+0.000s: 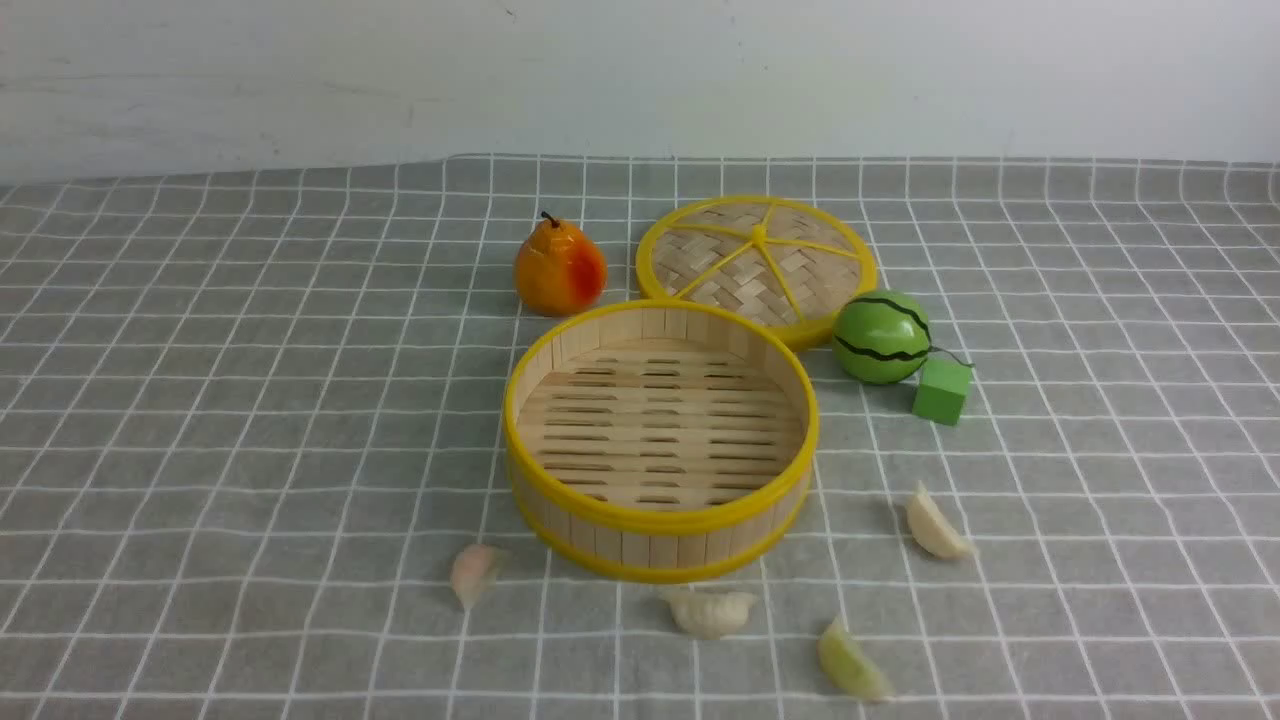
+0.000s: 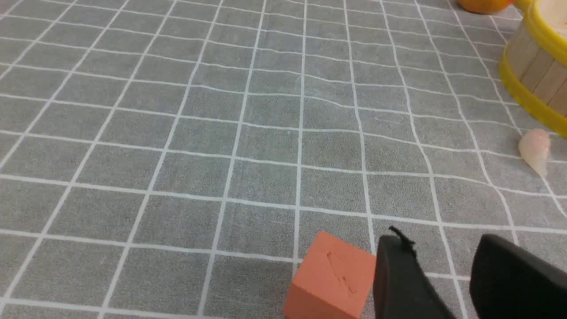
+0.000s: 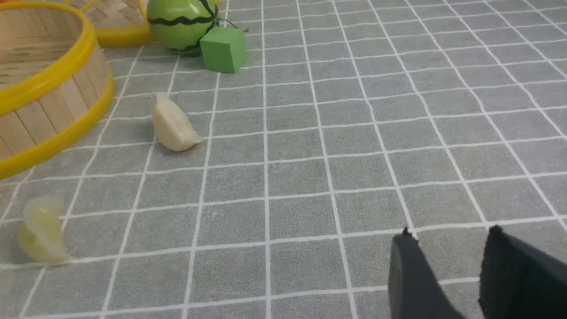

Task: Put the dumplings into the steamer on the table with the grey tablecloth.
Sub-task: 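Reach for and grasp a dumpling on the table with the left gripper, then place the dumpling into the bamboo steamer basket with the left gripper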

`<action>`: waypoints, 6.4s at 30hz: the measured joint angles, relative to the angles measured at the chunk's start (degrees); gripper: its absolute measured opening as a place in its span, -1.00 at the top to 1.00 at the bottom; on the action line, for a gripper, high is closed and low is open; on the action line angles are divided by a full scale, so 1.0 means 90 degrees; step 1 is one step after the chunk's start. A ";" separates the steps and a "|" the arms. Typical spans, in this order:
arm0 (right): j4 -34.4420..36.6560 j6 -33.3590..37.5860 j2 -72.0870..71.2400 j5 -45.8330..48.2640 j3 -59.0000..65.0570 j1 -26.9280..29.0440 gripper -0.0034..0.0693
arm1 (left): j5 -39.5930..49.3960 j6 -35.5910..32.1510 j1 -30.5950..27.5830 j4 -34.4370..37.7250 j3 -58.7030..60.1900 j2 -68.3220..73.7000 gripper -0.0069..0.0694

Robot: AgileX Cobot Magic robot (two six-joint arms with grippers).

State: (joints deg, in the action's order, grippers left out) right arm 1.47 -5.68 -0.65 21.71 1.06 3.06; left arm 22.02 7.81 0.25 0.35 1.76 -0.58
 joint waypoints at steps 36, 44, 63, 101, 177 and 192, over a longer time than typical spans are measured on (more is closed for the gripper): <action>-0.0029 0.0000 0.0000 0.0000 0.0000 0.0000 0.25 | 0.0000 0.0000 0.0000 0.0000 0.0000 0.0000 0.20; -0.0050 0.0000 0.0000 0.0000 0.0000 0.0000 0.25 | 0.0000 0.0000 0.0000 0.0000 0.0000 0.0000 0.20; 0.0130 0.0004 0.0000 0.0000 0.0000 0.0000 0.25 | -0.0307 0.0000 0.0000 0.0488 0.0000 0.0000 0.20; 0.4910 0.2509 0.2399 0.0311 -0.1935 0.0000 0.96 | 0.1976 -0.0536 0.0000 0.3438 -0.2993 0.3228 0.86; 0.2383 0.3218 0.6795 0.3311 -0.5073 -0.2378 0.87 | 0.4081 0.0286 0.3430 -0.0371 -1.1416 1.2046 0.38; 0.2398 0.3218 0.6795 0.3359 -0.5073 -0.2378 0.82 | 0.4260 0.0939 0.3258 -0.0417 -1.4005 1.4960 0.38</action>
State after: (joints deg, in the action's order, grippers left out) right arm 23.05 23.28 60.50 51.94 -44.60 -18.35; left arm 60.37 16.25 29.56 -3.40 -124.28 134.06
